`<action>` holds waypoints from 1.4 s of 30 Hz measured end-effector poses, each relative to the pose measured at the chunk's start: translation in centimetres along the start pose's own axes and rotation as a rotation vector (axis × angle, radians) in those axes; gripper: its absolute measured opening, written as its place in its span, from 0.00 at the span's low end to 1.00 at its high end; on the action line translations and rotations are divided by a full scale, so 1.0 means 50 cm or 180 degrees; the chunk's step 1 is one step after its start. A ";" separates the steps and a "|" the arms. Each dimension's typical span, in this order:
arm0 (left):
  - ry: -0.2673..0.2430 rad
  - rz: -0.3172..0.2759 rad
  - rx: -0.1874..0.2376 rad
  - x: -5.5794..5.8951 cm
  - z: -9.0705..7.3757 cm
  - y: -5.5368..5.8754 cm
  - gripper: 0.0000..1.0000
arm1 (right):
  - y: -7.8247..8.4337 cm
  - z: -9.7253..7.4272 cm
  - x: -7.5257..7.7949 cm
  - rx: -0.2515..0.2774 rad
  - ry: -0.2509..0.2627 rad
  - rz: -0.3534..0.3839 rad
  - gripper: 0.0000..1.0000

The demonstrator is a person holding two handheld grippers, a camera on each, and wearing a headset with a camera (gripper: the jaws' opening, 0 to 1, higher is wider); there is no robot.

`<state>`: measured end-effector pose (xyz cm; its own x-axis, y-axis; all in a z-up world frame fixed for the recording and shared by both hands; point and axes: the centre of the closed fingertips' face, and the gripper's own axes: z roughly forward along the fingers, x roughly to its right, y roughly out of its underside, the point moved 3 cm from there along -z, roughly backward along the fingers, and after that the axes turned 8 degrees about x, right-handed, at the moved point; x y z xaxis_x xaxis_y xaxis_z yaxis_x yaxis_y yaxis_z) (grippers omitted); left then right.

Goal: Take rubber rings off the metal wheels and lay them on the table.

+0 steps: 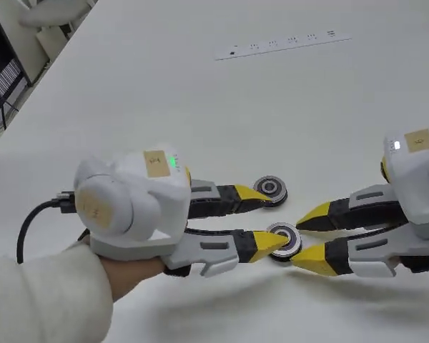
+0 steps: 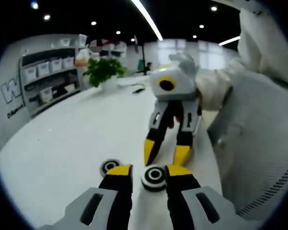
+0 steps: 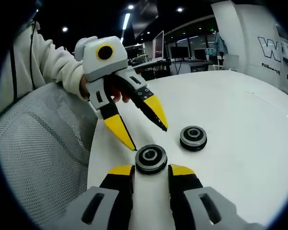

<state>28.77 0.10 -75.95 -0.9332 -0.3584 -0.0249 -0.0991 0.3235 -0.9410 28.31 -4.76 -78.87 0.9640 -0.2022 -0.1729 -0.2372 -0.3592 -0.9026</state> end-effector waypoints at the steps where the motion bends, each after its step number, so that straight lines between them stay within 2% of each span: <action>1: -0.0009 -0.0029 -0.0010 0.000 0.002 0.005 0.28 | 0.000 0.000 0.000 0.0001 -0.0004 -0.0006 0.21; 4: 0.0013 0.0000 -0.0060 0.002 0.003 0.016 0.25 | 0.003 0.000 0.002 -0.0018 0.0015 -0.0059 0.20; 8: 0.0029 -0.0060 -0.0145 0.003 0.006 0.033 0.22 | 0.006 -0.001 0.001 -0.0028 0.0028 -0.0126 0.18; 11: 0.0103 -0.0050 -0.0110 0.016 0.008 0.030 0.16 | 0.006 -0.002 0.000 -0.0047 0.0058 -0.0187 0.16; 13: 0.0080 0.0026 -0.0096 0.017 0.009 0.028 0.15 | 0.006 -0.004 -0.001 -0.0043 0.0066 -0.0218 0.14; 16: 0.0061 -0.0027 -0.0124 0.013 0.008 0.032 0.15 | 0.006 -0.006 -0.003 -0.0055 0.0072 -0.0270 0.09; 19: 0.0062 -0.0040 -0.0086 0.014 0.005 0.030 0.15 | 0.006 -0.009 0.001 -0.0104 0.0144 -0.0408 0.01; 24: 0.0070 0.0000 -0.0085 0.014 0.004 0.030 0.15 | 0.004 -0.006 0.003 -0.0142 0.0217 -0.0401 0.00; 28: 0.0079 0.0031 -0.0080 0.014 0.001 0.031 0.14 | 0.002 -0.012 0.010 -0.0108 0.0348 -0.0086 0.00; 34: 0.0070 0.0103 -0.0082 0.014 0.001 0.032 0.14 | 0.000 -0.018 0.024 0.0097 0.0498 0.0547 0.00; 39: 0.0060 0.0095 -0.0094 0.012 -0.001 0.034 0.14 | -0.001 -0.024 0.033 0.0376 0.0518 0.1203 0.00; 42: 0.0065 0.0097 -0.0097 0.011 -0.001 0.034 0.14 | -0.005 -0.025 0.033 0.0479 0.0488 0.1369 0.00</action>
<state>28.06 0.50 -77.57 -0.9428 -0.3300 -0.0463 -0.0806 0.3605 -0.9293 29.78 -6.15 -78.45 0.7507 -0.4396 -0.4932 -0.5796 -0.0800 -0.8109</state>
